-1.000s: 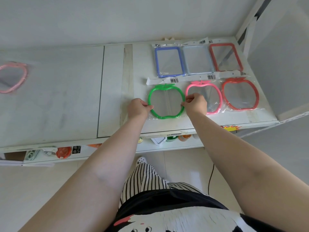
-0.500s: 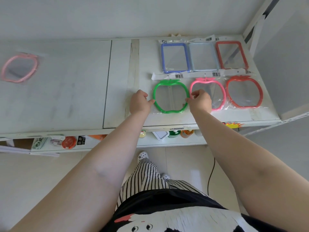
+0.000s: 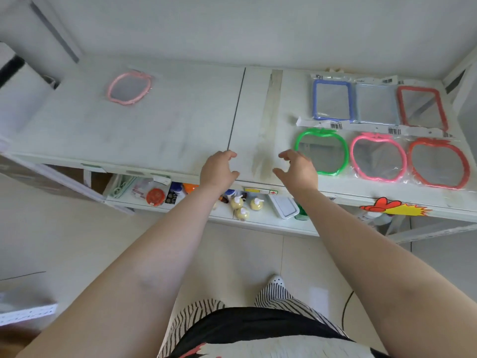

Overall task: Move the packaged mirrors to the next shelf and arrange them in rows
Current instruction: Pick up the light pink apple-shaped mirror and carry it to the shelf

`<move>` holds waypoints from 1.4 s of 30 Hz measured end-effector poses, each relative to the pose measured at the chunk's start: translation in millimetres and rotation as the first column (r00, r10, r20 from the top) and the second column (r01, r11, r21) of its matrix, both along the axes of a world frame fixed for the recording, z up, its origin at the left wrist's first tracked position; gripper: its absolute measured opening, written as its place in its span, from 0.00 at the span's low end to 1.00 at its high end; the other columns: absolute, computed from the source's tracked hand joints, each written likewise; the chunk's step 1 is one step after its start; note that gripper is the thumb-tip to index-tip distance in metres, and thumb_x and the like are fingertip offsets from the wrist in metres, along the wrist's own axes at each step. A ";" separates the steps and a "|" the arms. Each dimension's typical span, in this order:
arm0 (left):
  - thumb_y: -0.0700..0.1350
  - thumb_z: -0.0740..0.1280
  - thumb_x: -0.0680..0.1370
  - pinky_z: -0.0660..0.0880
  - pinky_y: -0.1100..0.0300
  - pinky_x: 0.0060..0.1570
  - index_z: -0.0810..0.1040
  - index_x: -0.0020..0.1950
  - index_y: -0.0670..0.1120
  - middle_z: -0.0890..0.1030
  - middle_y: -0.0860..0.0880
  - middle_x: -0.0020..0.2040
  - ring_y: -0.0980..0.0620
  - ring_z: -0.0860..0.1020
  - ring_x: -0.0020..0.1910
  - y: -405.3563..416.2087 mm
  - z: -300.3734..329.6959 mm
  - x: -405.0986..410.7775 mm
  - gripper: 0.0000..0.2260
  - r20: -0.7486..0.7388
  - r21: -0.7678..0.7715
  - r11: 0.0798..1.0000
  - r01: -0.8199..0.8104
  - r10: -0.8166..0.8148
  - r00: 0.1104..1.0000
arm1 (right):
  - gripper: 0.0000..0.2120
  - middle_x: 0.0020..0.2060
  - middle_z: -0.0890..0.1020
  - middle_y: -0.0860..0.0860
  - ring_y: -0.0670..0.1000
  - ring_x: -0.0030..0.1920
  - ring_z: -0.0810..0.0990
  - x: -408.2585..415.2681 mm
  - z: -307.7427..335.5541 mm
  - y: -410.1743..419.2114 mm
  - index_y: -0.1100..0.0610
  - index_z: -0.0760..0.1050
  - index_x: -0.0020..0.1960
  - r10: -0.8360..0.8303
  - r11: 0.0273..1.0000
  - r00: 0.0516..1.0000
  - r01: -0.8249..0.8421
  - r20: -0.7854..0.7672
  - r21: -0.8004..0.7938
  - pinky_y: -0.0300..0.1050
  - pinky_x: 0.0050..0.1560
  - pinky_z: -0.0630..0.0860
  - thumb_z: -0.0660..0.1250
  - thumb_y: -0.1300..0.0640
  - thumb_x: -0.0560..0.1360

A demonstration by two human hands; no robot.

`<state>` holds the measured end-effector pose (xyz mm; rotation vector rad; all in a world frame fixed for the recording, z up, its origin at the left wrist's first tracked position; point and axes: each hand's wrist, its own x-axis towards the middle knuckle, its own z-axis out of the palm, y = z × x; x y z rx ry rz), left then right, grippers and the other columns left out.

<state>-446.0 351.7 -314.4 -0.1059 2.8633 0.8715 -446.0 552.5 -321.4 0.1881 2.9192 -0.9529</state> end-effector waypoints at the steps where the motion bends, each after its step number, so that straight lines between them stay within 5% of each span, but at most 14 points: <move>1: 0.43 0.69 0.73 0.73 0.54 0.60 0.72 0.68 0.47 0.76 0.46 0.63 0.46 0.74 0.63 -18.1 2.1 7.7 0.22 -0.009 -0.024 1.000 0.001 -0.002 1.000 | 0.19 0.58 0.79 0.51 0.55 0.60 0.75 3.1 0.7 -15.6 0.52 0.75 0.62 0.030 0.999 1.000 -0.030 -0.005 0.020 0.47 0.53 0.74 0.71 0.53 0.72; 20: 0.47 0.70 0.72 0.73 0.51 0.61 0.74 0.67 0.48 0.77 0.45 0.65 0.44 0.75 0.64 -399.8 37.1 146.4 0.23 -0.028 -0.152 0.964 -0.220 0.218 0.975 | 0.24 0.61 0.76 0.53 0.55 0.63 0.73 71.6 25.1 -364.3 0.49 0.72 0.67 0.424 0.883 0.903 -0.429 0.069 0.192 0.49 0.54 0.73 0.70 0.53 0.71; 30: 0.44 0.70 0.73 0.72 0.53 0.62 0.72 0.69 0.48 0.75 0.46 0.67 0.45 0.73 0.66 -462.8 29.7 83.0 0.24 0.006 -0.161 0.946 -0.281 0.286 0.958 | 0.22 0.61 0.76 0.52 0.55 0.64 0.72 -7.2 16.8 -440.8 0.49 0.72 0.67 0.537 0.816 0.842 -0.535 0.057 0.219 0.50 0.58 0.71 0.69 0.50 0.73; 42: 0.45 0.68 0.74 0.71 0.51 0.63 0.70 0.69 0.49 0.75 0.44 0.65 0.44 0.72 0.65 -499.5 36.2 -38.0 0.23 -0.012 -0.182 0.973 -0.142 0.142 0.990 | 0.23 0.61 0.77 0.52 0.55 0.64 0.72 -98.0 30.1 -470.7 0.50 0.72 0.67 0.426 0.872 0.904 -0.422 0.039 0.247 0.49 0.56 0.71 0.70 0.50 0.72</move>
